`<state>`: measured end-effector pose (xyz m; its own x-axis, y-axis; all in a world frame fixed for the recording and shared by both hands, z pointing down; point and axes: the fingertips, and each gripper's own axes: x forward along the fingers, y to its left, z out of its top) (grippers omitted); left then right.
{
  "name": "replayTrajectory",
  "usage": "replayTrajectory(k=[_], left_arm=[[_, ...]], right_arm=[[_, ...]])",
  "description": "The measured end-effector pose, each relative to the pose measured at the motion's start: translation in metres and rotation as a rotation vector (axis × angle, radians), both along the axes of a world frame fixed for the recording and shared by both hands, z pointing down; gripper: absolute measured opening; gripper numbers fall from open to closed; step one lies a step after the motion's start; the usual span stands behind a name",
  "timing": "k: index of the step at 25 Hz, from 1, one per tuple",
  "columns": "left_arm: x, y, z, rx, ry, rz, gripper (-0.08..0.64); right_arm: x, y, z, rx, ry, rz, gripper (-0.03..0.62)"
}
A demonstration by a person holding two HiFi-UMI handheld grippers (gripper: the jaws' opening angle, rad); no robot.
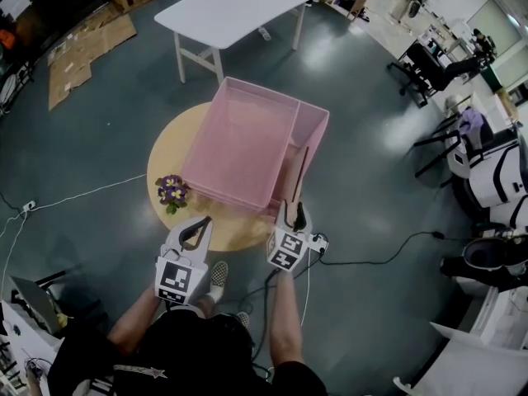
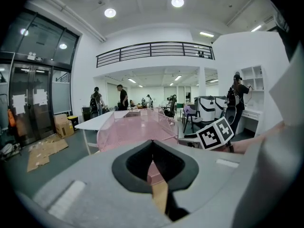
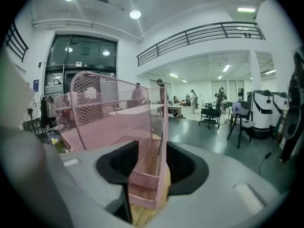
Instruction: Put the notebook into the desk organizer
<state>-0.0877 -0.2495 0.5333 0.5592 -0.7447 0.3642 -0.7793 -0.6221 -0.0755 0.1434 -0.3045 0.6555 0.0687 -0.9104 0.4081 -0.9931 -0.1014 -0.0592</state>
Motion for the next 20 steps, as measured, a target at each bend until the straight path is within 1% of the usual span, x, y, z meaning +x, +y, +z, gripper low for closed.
replayTrajectory(k=[4,10,17,20], left_arm=[[0.000,0.016,-0.015,0.027,0.013,-0.016,0.011],[0.007,0.045,-0.039,0.083,0.040,-0.034,0.011],[0.019,0.094,-0.063,0.140,0.059,-0.053,0.011],[0.023,0.117,-0.071,0.159,0.063,-0.066,0.011]], right_arm=[[0.000,0.017,-0.029,0.043,0.001,-0.022,0.187],[-0.007,0.053,-0.074,0.103,0.015,-0.085,0.187],[-0.019,0.113,-0.125,0.177,0.016,-0.181,0.187],[-0.022,0.145,-0.144,0.211,0.018,-0.214,0.169]])
